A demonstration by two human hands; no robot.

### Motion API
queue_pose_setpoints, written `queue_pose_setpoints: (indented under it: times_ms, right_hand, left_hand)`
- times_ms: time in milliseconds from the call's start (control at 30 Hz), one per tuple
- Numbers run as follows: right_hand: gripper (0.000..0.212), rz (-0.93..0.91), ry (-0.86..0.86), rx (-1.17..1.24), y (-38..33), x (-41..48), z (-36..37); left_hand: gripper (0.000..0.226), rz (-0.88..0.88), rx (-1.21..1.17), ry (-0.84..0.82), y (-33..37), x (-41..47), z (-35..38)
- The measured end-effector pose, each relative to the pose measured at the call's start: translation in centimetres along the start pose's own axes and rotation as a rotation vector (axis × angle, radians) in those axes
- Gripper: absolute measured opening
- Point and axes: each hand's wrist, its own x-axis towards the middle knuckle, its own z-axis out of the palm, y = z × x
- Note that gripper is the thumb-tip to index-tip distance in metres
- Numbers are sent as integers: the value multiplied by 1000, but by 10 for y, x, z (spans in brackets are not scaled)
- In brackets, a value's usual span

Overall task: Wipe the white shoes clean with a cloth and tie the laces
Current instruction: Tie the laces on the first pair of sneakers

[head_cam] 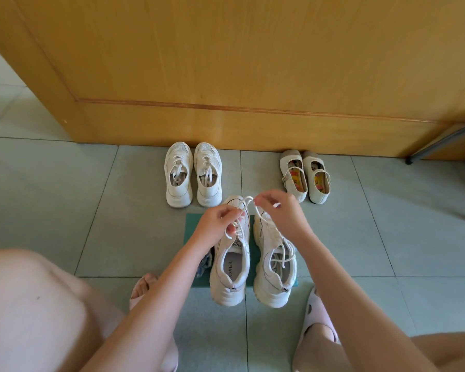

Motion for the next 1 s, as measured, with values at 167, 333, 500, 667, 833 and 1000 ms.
queue_pose_setpoints:
  times_ms: [167,333,500,667,833,1000]
  right_hand:
    - [23,-81,-131,-33,13,-10,18]
    - [10,-139,-49,-149,20,-6,16]
    - [15,-36,-125,-23,13,-12,2]
    - [13,59,-132,204,9,-20,5]
    - [12,101,-81,303,11,-24,12]
    - [15,62,-300,154,14,-31,17]
  left_hand:
    - [19,6,-5,-37,4,-2,0]
    - [14,11,64,-30,5,0,1]
    - [17,25,199,49,0,0,2]
    - [22,40,289,41,-1,-1,3]
    - [23,2,195,-17,-2,-1,3]
    - [15,-121,-89,0,-2,2,-3]
